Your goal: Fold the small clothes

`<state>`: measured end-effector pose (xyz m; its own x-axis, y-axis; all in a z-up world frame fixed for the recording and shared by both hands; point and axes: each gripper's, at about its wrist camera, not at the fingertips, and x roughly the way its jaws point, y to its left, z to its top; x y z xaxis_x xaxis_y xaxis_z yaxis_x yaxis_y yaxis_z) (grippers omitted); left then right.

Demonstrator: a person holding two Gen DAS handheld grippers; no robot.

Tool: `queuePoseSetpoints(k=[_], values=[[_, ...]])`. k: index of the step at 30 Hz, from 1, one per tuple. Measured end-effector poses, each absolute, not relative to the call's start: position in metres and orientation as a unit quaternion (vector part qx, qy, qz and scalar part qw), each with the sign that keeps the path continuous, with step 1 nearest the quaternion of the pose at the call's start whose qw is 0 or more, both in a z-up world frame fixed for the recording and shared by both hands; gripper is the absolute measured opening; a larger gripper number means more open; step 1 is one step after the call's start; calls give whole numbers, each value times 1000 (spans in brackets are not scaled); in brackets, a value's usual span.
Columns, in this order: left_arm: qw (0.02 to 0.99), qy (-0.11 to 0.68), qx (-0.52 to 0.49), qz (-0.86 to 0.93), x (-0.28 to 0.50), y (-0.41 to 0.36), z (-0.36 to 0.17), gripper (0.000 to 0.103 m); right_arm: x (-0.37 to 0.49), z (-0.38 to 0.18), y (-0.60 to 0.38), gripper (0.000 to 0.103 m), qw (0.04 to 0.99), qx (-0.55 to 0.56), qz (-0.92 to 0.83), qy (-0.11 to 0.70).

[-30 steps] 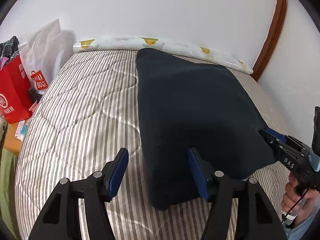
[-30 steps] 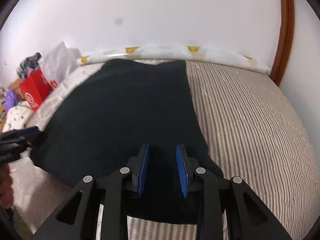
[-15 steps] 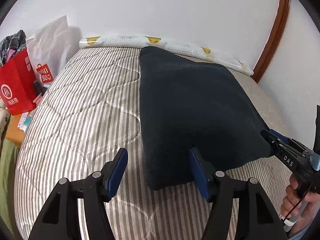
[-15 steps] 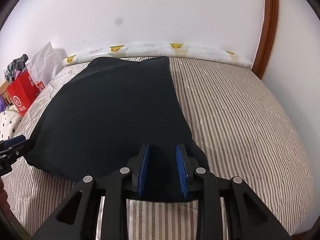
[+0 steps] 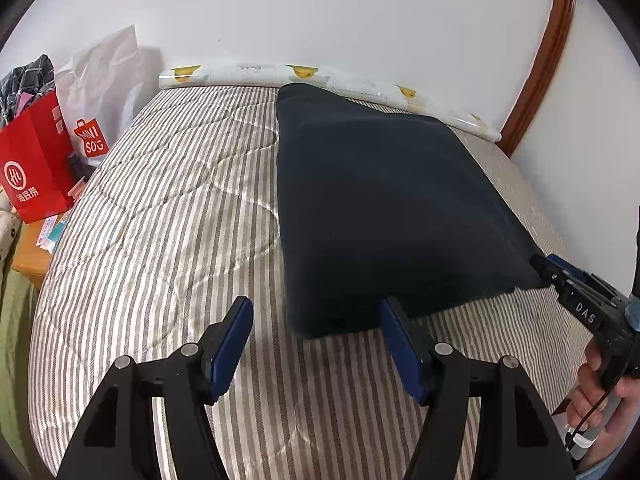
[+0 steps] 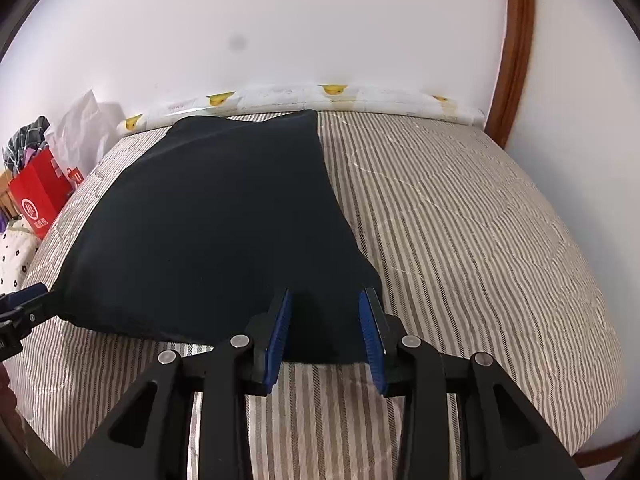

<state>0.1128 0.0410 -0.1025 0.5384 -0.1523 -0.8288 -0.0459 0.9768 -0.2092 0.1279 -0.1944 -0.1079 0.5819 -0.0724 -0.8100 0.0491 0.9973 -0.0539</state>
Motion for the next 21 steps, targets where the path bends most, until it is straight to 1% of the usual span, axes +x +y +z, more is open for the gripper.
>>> queuePoseSetpoints(k=[2,7,9,13,14,15,21], values=[[873,477,-101,-32,106,40,-99,63,122,-103,-194,35,890,-14,-38,454],[884,458,-93,-31,87,39,-79,63,104,-86,-191,39,890,-9,-49,454],[890,445,-91,-30,73,38,-65,64,95,-77,-192,44,890,0,-47,453],[903,419,-87,-30,51,34,-40,76,69,-56,-192,55,899,13,-48,436],[907,411,-82,-31,41,32,-32,79,61,-50,-192,60,902,10,-50,429],[910,406,-78,-30,35,30,-27,80,52,-43,-193,62,905,7,-53,422],[926,373,-64,-7,2,23,-2,85,13,-10,-202,63,914,21,-64,401]])
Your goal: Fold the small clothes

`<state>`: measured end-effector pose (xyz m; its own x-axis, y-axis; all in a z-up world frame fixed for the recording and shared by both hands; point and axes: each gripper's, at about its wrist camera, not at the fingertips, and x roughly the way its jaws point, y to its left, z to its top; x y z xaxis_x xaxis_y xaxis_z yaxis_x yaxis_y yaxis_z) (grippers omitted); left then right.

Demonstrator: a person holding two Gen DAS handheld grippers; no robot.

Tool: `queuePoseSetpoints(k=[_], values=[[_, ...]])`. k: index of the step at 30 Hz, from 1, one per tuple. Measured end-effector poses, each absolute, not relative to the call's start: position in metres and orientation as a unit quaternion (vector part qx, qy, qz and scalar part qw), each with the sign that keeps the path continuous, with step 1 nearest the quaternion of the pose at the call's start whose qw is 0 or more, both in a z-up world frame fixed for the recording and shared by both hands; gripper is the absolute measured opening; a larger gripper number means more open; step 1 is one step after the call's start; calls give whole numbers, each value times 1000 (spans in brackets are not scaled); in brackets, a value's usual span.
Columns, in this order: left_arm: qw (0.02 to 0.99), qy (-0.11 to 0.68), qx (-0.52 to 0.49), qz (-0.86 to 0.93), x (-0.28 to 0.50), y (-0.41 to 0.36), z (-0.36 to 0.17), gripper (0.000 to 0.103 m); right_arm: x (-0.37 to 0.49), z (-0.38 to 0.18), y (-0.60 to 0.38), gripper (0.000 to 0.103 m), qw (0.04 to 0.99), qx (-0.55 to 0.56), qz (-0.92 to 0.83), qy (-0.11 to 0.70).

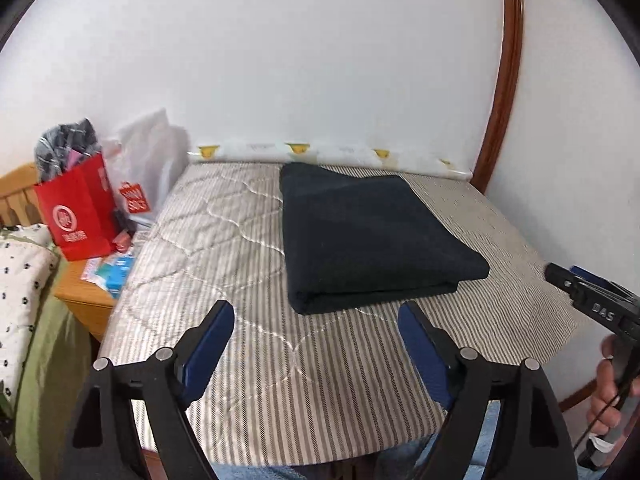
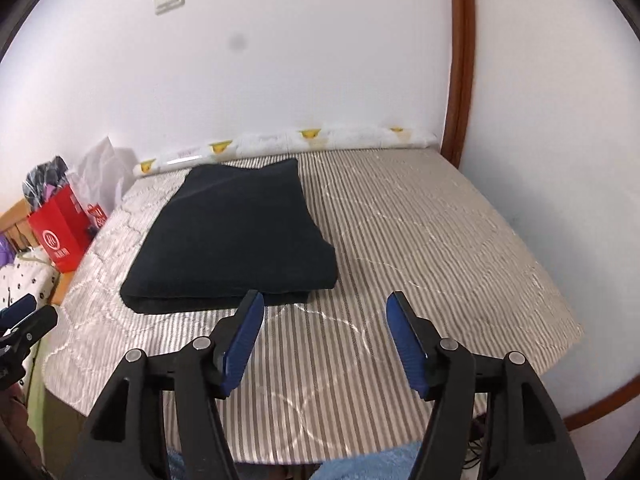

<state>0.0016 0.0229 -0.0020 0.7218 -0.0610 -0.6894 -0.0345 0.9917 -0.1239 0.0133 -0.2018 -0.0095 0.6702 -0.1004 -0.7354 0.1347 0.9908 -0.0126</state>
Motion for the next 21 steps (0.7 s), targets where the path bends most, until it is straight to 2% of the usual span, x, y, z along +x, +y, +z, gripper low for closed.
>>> queuePoseSetpoints(k=[2,5,6,12,21], values=[[929,367,-58,-10,-5,18,5,88,0,0,-205,65,917,20,-67,394],[933,357,-53,-5,-12,13,11,94,-14,7,-206,88,919,19,-69,388],[934,354,-54,-3,-14,12,13,95,-18,9,-207,91,921,17,-70,383],[934,353,-48,-3,-16,7,18,96,-29,13,-210,95,924,-8,-92,370],[934,355,-46,3,-20,6,18,96,-32,15,-212,96,924,-11,-95,370]])
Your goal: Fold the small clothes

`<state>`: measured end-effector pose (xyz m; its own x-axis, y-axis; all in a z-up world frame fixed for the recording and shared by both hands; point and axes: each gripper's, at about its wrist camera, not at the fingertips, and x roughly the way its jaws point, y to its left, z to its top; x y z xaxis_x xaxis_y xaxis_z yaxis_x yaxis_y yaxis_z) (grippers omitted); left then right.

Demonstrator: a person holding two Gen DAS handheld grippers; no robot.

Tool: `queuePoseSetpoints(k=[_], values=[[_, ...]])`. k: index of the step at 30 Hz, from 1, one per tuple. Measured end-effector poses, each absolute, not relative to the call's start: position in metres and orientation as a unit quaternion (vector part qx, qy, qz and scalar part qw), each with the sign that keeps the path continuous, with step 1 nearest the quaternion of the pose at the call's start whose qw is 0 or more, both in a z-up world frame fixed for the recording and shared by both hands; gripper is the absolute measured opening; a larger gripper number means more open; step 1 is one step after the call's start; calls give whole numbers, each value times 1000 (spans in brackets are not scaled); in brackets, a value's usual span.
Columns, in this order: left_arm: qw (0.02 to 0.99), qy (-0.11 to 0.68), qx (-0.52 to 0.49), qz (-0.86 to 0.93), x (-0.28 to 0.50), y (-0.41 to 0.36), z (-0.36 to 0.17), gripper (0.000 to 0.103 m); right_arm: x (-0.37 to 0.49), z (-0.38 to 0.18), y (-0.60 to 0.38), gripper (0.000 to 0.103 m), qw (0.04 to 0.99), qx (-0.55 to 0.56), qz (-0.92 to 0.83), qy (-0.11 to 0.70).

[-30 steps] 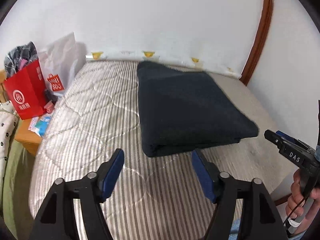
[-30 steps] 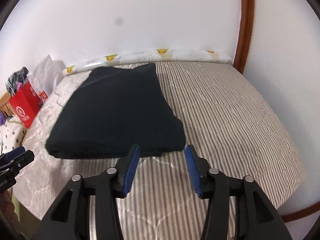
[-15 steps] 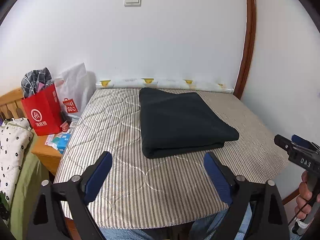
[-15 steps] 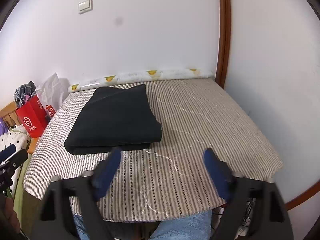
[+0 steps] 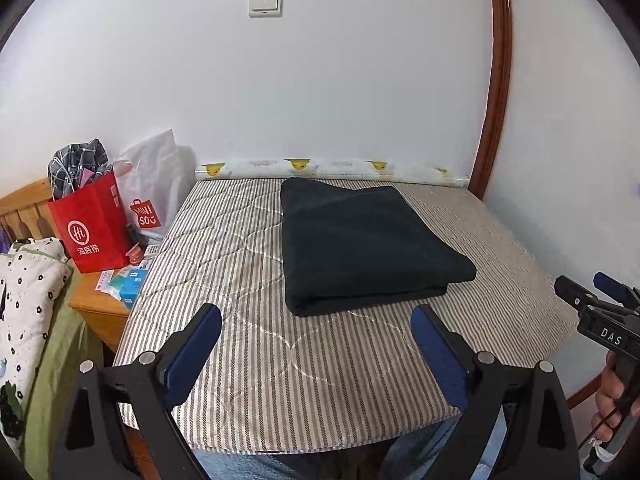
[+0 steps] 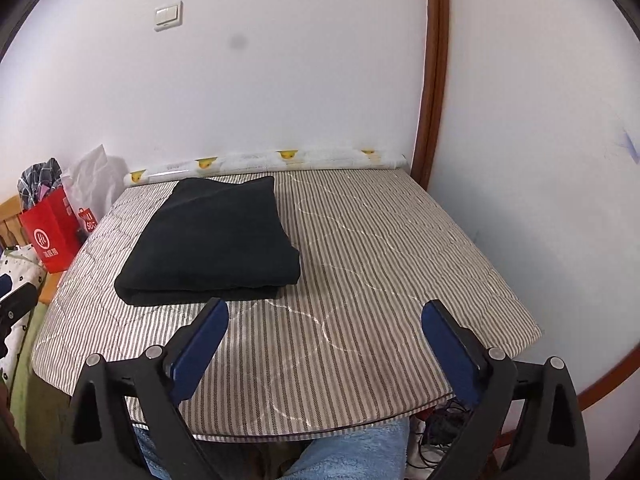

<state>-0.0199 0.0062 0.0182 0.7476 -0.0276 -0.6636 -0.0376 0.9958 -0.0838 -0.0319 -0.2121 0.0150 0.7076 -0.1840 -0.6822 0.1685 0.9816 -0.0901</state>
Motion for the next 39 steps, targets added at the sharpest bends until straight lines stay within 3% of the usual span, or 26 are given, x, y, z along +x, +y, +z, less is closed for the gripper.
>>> queuePoseSetpoints(k=[39], values=[[933,357,-49,-8,-24,4,16,96,-44,26,-214,96,928,-25,-101,358]])
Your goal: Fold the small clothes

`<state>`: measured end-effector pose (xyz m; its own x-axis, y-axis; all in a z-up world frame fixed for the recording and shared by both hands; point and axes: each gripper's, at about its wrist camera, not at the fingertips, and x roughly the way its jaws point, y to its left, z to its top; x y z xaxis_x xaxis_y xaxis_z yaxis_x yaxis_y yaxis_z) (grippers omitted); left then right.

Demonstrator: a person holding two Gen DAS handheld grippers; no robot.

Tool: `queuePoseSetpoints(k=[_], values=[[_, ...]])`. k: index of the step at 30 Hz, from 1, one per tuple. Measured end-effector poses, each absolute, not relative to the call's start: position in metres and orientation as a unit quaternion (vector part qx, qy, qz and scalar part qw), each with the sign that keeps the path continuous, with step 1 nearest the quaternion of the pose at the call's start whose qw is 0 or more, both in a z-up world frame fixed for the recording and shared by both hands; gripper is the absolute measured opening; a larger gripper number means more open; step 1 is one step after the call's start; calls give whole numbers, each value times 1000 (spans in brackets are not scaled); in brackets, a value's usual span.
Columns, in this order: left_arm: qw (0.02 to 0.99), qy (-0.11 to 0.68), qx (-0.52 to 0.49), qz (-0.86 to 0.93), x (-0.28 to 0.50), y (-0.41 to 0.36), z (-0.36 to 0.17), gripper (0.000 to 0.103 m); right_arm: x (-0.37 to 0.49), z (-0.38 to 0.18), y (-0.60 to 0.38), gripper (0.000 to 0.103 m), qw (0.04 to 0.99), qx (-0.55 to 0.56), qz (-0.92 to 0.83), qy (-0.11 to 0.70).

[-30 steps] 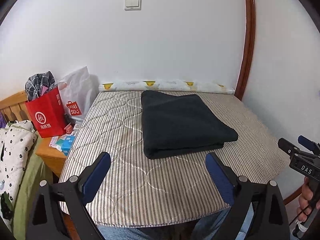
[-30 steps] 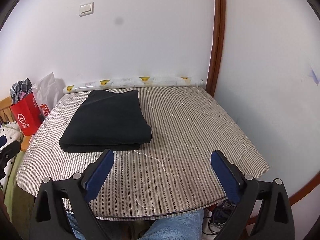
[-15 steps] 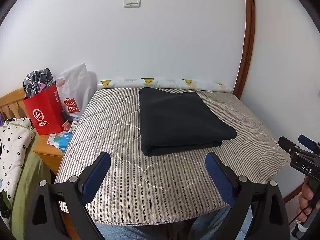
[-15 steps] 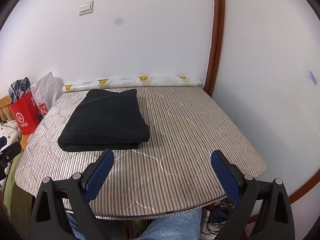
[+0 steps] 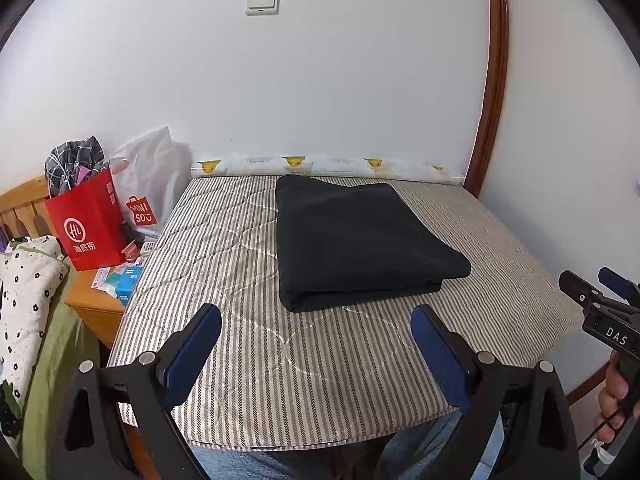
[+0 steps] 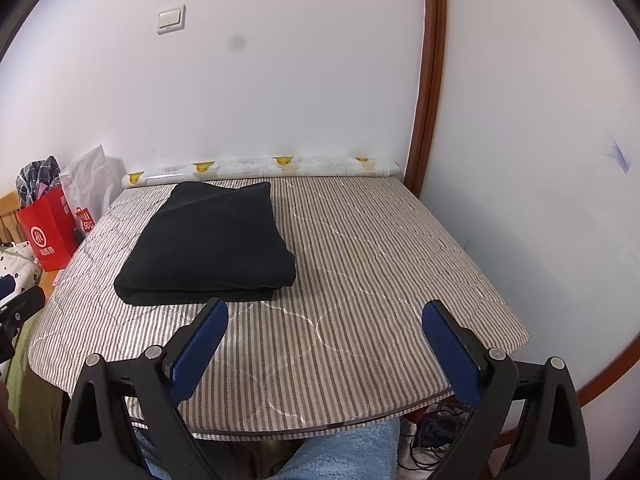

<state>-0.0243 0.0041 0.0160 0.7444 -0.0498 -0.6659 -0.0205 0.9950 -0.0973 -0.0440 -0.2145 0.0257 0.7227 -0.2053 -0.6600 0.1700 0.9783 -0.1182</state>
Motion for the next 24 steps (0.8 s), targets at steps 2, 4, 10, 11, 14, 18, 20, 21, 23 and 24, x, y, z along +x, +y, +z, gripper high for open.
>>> queuePoseSetpoints(k=[2,4,10,11,14,18,20,21,23,24], values=[[932,358,-49,-8,-24,4,16,96,-44,26,-215,96,928,-26,-101,357],[932,358,-49,-9,-24,4,16,96,-44,26,-215,96,928,-25,-101,358],[933,357,-47,-10,-25,3,16,96,-44,25,-216,97,928,-23,-101,359],[933,357,-47,-10,-25,4,16,96,-44,25,-216,96,928,-23,-101,359],[933,357,-48,-10,-25,3,16,96,-44,25,-217,96,928,-24,-100,359],[933,357,-48,-9,-25,4,16,96,-44,26,-218,96,928,-24,-97,358],[933,357,-49,-10,-25,5,16,96,-46,26,-217,96,929,-23,-97,357],[933,357,-49,-9,-26,4,16,96,-46,26,-217,96,929,-23,-97,357],[933,356,-49,-11,-26,4,17,96,-47,27,-217,96,929,-23,-97,356],[934,355,-49,-12,-26,4,17,96,-47,27,-217,96,929,-23,-97,356]])
